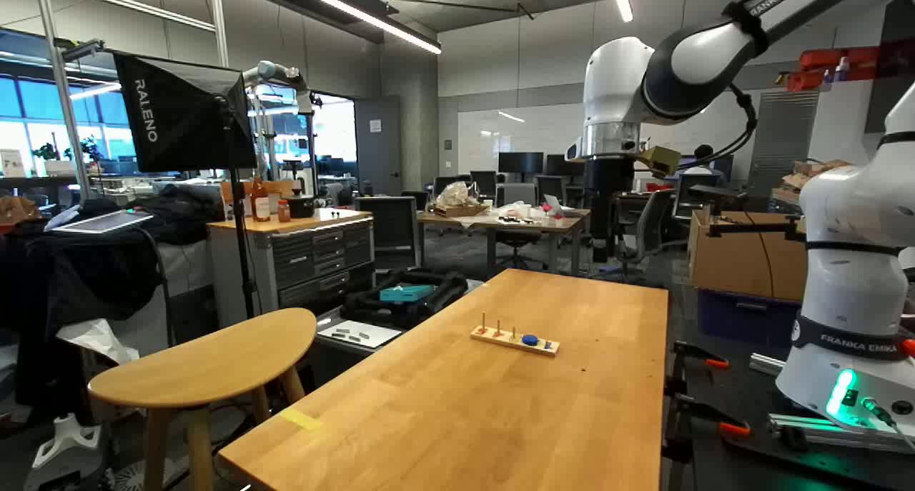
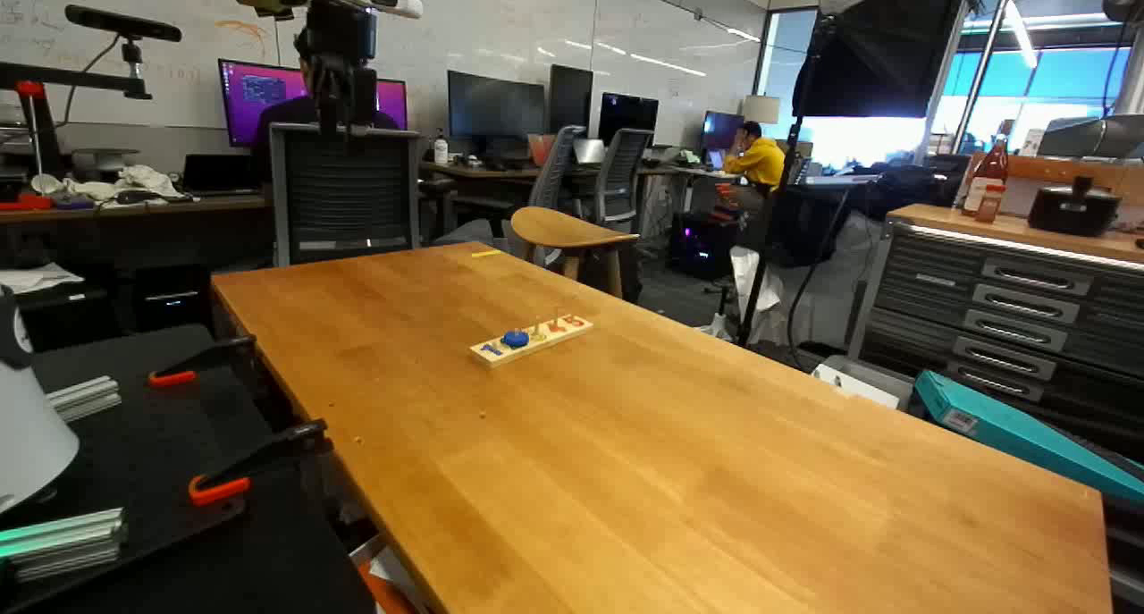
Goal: Put the blue ring on the table
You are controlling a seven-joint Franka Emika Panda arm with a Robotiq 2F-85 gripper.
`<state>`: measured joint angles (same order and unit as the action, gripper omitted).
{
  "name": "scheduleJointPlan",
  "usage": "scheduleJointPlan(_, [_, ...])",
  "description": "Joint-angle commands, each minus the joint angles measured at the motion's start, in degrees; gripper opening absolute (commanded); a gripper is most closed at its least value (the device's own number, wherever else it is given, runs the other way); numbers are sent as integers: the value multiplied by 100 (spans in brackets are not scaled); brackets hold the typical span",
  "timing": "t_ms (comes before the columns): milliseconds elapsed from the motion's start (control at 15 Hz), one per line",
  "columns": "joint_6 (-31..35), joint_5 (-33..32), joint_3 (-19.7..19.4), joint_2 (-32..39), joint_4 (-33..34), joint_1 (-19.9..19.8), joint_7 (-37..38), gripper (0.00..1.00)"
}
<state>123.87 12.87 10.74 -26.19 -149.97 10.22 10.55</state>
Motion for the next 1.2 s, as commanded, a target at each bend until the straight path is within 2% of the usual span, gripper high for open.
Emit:
scheduleJointPlan(0, [-9,-9,-14,-3,14,12,4,100])
scheduleJointPlan(200, [246,-35,-3,289,265,-24,-13,100])
scheduleJointPlan(600, [1077,-507,-71,1841,1630,-361,99,100])
scheduleJointPlan(867, [1178,-1009,-237,2779,2418,-563,424,100])
scheduleJointPlan(1133, [1146,-1573,-560,3375,2693,-597,760,100])
